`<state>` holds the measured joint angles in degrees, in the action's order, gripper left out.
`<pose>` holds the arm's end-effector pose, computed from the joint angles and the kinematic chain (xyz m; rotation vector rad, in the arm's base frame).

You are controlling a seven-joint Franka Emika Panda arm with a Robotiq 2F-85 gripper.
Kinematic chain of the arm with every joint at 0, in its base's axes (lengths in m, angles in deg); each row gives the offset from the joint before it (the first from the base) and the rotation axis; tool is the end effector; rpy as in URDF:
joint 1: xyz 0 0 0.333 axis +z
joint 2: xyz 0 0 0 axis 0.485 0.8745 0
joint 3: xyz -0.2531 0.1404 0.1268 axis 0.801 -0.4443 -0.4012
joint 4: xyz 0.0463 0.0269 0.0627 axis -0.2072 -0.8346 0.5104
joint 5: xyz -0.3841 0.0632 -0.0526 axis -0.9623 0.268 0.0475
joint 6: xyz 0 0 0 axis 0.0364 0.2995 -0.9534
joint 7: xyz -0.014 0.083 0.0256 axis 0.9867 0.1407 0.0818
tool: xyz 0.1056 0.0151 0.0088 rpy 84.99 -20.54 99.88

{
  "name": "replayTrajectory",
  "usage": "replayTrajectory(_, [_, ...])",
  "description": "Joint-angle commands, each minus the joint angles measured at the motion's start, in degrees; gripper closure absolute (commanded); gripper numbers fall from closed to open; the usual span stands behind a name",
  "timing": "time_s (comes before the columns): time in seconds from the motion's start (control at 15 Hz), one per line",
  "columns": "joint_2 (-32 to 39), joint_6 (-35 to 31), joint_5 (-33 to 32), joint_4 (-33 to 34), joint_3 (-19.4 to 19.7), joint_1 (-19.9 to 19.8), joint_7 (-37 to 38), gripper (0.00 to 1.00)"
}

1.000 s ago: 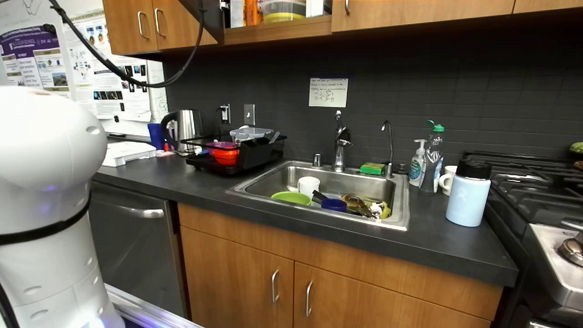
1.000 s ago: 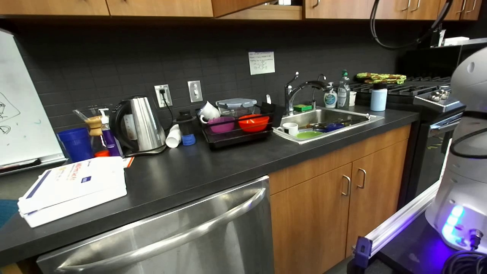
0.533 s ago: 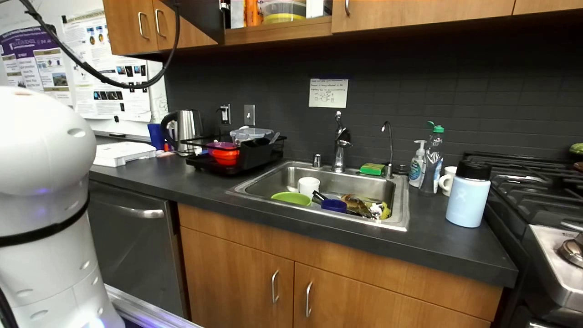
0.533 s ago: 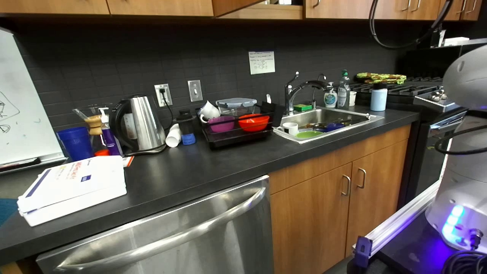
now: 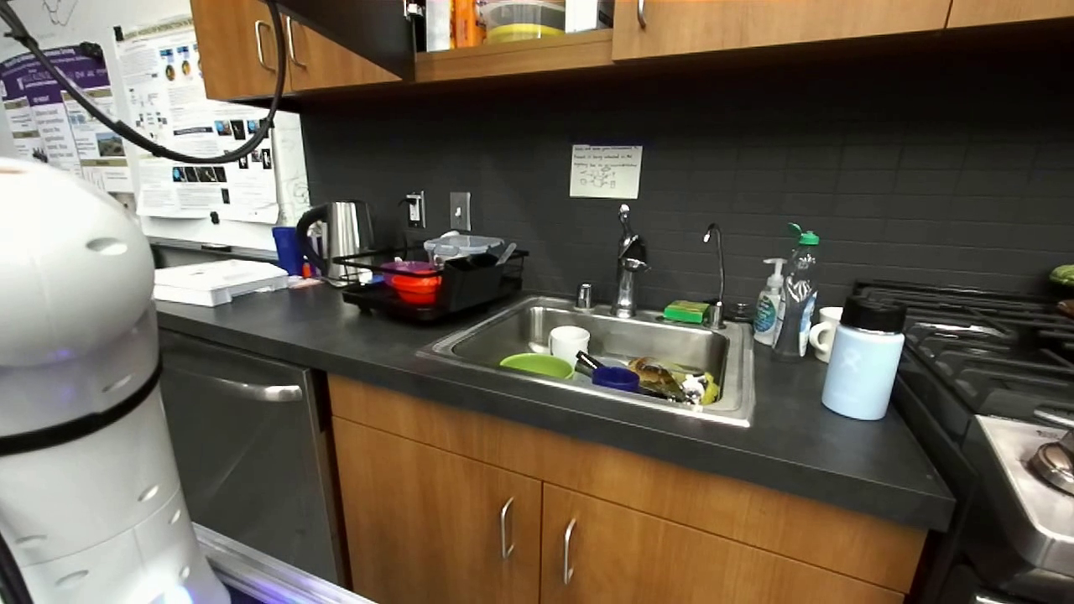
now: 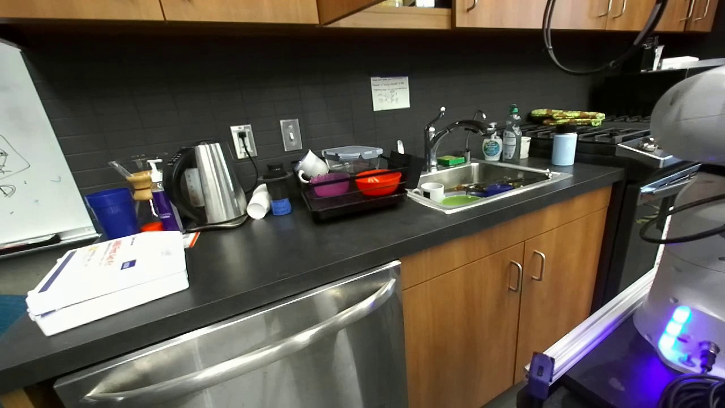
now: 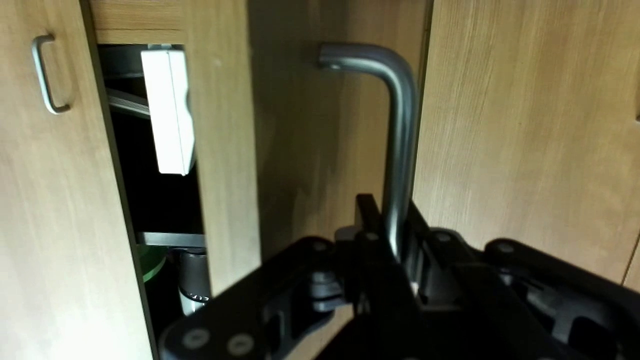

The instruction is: Open the top left cabinet door

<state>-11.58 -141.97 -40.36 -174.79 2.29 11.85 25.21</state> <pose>0.1991 0.1892 0.7060 2.1053 -0.1433 2.1784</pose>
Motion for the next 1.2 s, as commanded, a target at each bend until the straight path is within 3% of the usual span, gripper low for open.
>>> replayTrajectory(0.0, [0.6, 1.9, 1.4, 0.8, -4.9, 5.9, -0.9, 0.97])
replayTrajectory(1.13, [-0.1, 6.0, 0.8, 3.6, -6.9, 3.5, 1.0, 0.97])
